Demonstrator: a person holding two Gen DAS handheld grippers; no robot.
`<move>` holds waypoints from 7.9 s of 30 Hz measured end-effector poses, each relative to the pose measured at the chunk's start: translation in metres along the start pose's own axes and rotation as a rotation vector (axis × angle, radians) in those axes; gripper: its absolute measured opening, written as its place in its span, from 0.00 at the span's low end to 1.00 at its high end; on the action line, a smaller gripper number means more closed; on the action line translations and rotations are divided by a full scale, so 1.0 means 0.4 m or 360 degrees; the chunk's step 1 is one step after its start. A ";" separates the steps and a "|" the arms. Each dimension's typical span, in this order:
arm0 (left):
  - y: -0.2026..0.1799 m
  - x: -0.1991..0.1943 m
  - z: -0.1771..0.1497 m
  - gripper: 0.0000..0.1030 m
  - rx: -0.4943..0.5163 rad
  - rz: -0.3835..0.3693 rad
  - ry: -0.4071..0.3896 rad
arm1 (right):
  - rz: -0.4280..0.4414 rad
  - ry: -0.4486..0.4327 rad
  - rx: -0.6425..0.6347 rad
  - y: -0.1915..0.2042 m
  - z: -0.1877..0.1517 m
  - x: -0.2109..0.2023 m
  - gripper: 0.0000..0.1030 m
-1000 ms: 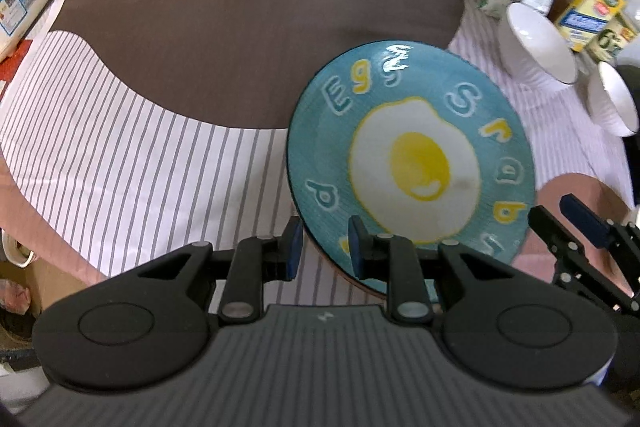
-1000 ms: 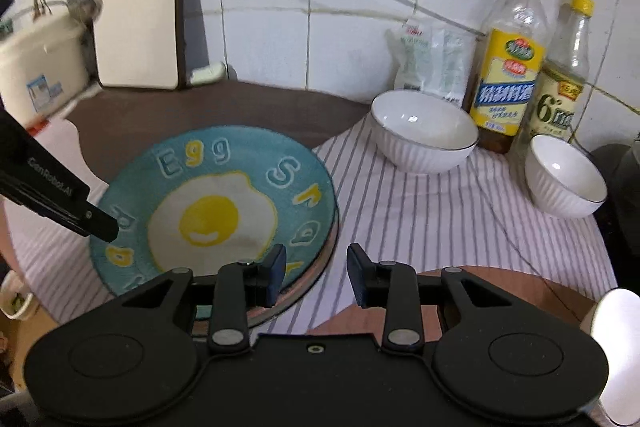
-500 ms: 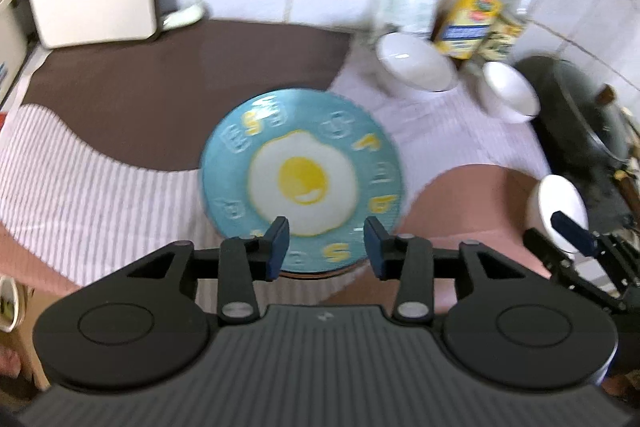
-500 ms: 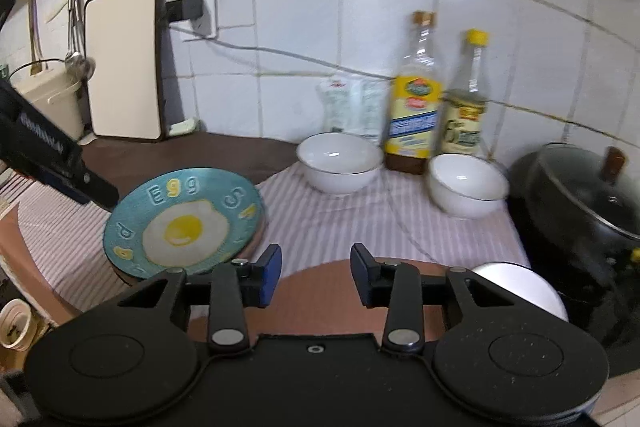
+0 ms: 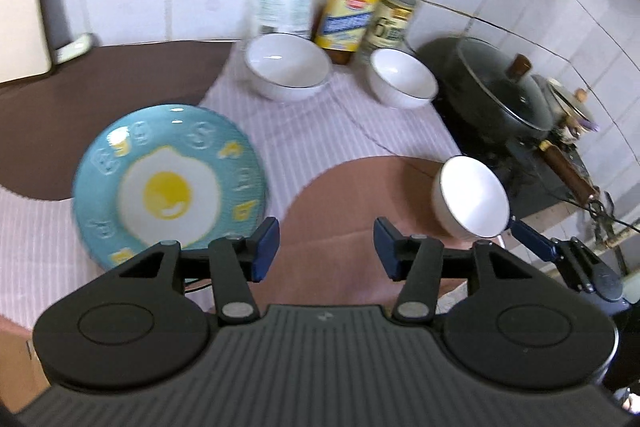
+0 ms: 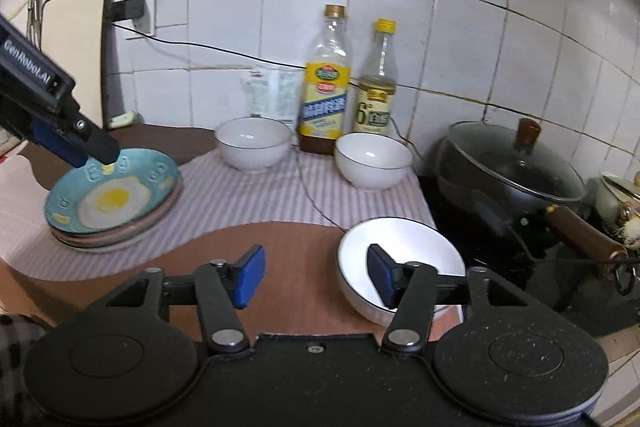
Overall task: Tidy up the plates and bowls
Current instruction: 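Move the left tool to the white bowl by the stove and grip its rim, then carry the white bowl with the left tool and set it beside the plate stack, then move the left tool to a second white bowl and grip its rim, then carry the second bowl with the left tool and lower it into the first bowl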
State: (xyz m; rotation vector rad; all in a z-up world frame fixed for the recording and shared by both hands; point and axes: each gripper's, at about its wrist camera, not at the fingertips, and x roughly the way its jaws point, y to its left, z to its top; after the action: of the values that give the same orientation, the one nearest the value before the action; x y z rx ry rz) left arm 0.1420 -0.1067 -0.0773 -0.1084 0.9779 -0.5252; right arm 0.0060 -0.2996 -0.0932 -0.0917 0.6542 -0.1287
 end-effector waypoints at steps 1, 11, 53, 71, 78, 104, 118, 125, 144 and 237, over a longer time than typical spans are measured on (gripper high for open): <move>-0.010 0.009 0.001 0.51 0.0010 -0.0011 0.0002 | -0.0019 0.0002 0.0003 -0.007 -0.006 0.005 0.66; -0.120 0.160 -0.005 0.51 0.0084 -0.0208 0.0052 | -0.0131 0.0145 0.0072 -0.083 -0.088 0.083 0.70; -0.249 0.488 0.027 0.16 0.0081 -0.0400 0.0303 | -0.0136 0.0074 0.0346 -0.122 -0.141 0.258 0.90; -0.143 0.292 0.020 0.15 0.0050 -0.0319 0.0176 | 0.0066 0.0000 0.0120 -0.001 -0.043 0.164 0.90; -0.064 0.260 0.014 0.15 0.0002 -0.0150 0.0106 | 0.0226 -0.0018 -0.0059 0.071 -0.007 0.218 0.90; 0.032 0.362 0.029 0.19 -0.0015 0.0046 0.0177 | 0.0320 0.0028 -0.0036 0.143 -0.042 0.391 0.92; 0.066 0.232 0.084 0.23 -0.0058 -0.0050 0.0034 | 0.0142 -0.0016 -0.0103 0.135 -0.013 0.224 0.92; 0.085 0.166 0.139 0.29 -0.0041 -0.0062 -0.0020 | 0.0233 -0.0063 0.0203 0.087 0.106 0.216 0.92; 0.236 0.276 0.330 0.40 -0.0234 0.0050 -0.0124 | 0.0454 0.0288 0.1097 0.028 0.288 0.540 0.74; 0.020 0.243 0.084 0.14 -0.0117 0.0123 0.0302 | 0.0296 0.0381 0.0565 0.009 0.103 0.323 0.15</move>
State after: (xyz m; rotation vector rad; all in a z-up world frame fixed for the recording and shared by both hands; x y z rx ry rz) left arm 0.2157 -0.1503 -0.1351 -0.0869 1.1825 -0.4337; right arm 0.1330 -0.3132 -0.1389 0.3301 0.8655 -0.0753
